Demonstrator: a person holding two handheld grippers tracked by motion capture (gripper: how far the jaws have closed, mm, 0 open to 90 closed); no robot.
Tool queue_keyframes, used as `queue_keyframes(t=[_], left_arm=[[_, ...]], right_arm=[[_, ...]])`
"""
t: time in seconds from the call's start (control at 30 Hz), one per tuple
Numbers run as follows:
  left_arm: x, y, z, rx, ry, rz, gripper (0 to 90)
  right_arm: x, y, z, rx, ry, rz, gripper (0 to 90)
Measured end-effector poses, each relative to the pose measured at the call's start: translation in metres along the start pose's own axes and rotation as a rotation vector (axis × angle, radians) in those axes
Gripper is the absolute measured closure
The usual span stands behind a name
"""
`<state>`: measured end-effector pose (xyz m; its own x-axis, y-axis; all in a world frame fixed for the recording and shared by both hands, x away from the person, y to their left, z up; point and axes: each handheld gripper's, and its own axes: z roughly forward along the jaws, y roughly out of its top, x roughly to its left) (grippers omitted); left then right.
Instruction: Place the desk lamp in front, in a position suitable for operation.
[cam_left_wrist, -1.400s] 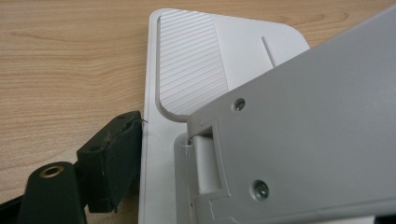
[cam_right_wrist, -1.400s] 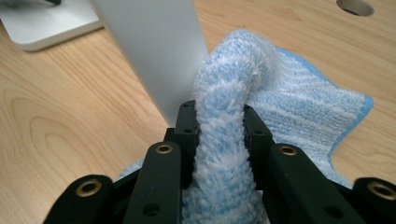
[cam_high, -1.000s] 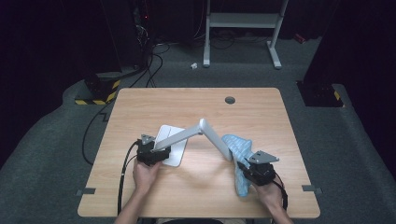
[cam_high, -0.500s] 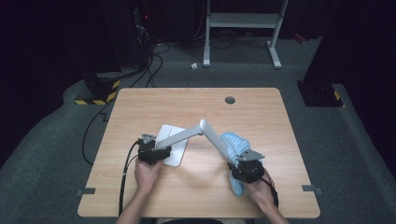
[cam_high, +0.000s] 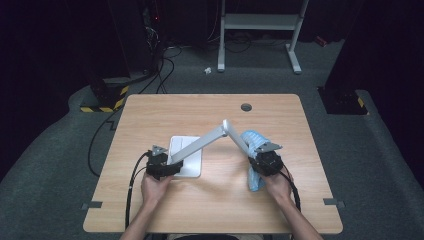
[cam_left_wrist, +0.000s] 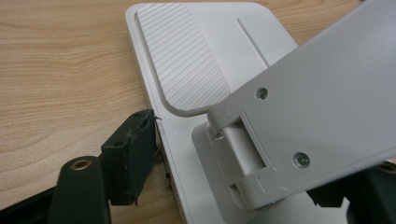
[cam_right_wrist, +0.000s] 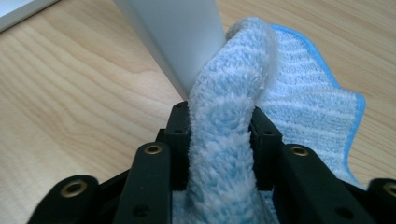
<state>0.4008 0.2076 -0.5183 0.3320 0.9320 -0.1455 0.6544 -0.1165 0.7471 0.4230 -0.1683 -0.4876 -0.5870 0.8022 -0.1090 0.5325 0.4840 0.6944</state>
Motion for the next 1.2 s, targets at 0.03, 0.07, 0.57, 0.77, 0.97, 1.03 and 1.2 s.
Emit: queue_keyframes(t=[0.03, 0.07, 0.57, 0.77, 0.97, 1.03, 1.2], left_arm=[[-0.001, -0.001, 0.000, -0.004, 0.003, -0.002, 28.3], [-0.001, -0.001, 0.000, -0.005, 0.003, -0.001, 28.4], [-0.003, 0.003, 0.005, -0.004, 0.007, -0.041, 31.3], [-0.002, 0.002, 0.006, -0.016, -0.003, -0.045, 31.7], [0.006, 0.004, 0.009, -0.022, -0.038, -0.030, 32.3], [0.007, 0.004, 0.009, -0.023, -0.039, -0.029, 32.9], [0.010, 0.005, 0.006, -0.027, -0.014, -0.003, 36.8]], right_arm=[[-0.003, 0.001, 0.002, 0.007, -0.001, 0.003, 68.2], [-0.005, 0.001, 0.002, 0.012, -0.003, 0.005, 68.4], [-0.029, -0.033, -0.013, 0.100, 0.000, 0.089, 50.8], [-0.027, -0.045, -0.037, 0.122, -0.012, 0.046, 70.5], [-0.031, -0.056, -0.051, 0.084, 0.041, 0.033, 70.7], [-0.032, -0.053, -0.051, 0.068, 0.060, 0.020, 70.8], [-0.028, -0.040, -0.045, 0.053, 0.108, -0.025, 71.0]])
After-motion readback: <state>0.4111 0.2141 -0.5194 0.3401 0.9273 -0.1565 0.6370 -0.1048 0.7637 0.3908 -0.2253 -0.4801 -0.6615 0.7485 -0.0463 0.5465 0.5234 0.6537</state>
